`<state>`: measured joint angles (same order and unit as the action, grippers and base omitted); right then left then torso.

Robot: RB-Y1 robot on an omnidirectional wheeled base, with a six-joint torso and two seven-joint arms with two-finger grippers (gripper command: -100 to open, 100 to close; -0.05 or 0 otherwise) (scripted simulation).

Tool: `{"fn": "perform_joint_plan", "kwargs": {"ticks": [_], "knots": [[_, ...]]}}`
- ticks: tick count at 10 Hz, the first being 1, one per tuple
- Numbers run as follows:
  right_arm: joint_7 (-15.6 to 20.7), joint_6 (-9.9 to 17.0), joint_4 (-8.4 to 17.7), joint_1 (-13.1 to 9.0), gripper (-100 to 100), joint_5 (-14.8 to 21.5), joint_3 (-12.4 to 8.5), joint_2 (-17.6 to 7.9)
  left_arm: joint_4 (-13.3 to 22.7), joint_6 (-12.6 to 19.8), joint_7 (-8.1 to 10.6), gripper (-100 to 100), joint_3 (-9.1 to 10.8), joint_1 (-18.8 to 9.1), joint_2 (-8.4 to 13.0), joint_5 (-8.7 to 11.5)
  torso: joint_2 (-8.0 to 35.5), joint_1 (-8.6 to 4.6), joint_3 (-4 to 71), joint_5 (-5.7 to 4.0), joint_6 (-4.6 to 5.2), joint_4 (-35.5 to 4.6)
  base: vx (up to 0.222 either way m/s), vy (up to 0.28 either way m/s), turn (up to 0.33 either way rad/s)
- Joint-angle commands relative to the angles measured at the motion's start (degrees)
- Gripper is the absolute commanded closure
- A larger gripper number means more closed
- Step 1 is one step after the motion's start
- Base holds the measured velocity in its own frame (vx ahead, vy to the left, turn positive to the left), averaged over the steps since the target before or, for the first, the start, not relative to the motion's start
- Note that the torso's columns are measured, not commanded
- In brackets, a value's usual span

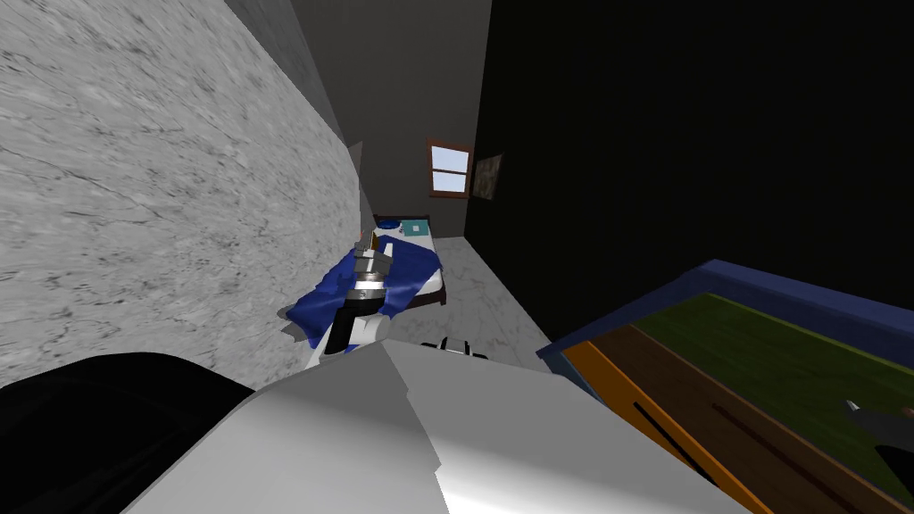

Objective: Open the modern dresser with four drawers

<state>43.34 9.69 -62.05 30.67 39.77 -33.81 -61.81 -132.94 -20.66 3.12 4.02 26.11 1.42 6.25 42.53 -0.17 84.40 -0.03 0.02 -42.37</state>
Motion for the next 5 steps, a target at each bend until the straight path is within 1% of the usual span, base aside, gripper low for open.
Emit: {"fn": "perform_joint_plan", "kwargs": {"ticks": [1, 2, 4, 5], "knots": [[-0.03, 0.02, 0.00, 0.01, 100, -0.04, 0.00, -0.05, 0.00, 0.00, 0.00, 0, 0.00, 0.00, 0.00, 0.00, -0.05, 0.13, 0.04, -0.02, 0.00, 0.03, 0.007, -0.009, 0.001], [-0.11, -0.19, -0.17, 0.29, 100, -0.24, -0.04, -0.30, 0.00, 0.00, 0.00, 0, -0.01, -0.01, -0.01, 0.00, -0.09, 0.31, 0.07, 0.06, 0.00, 0.04, -0.023, 0.079, -0.048], [-0.19, -0.40, -0.34, 0.58, 100, -0.43, -0.09, -0.56, 0.00, 0.00, 0.00, 0, -0.03, -0.02, -0.03, 0.00, -0.15, 0.53, 0.10, 0.08, -0.05, 0.07, -0.061, 0.174, -0.029], [-0.25, -0.54, -0.45, 0.77, 100, -0.57, -0.12, -0.73, 0.00, 0.00, 0.00, 0, -0.03, -0.02, -0.03, 0.00, -0.19, 0.36, 0.13, 0.09, -0.03, 0.07, -0.068, 0.188, -0.037]]}}
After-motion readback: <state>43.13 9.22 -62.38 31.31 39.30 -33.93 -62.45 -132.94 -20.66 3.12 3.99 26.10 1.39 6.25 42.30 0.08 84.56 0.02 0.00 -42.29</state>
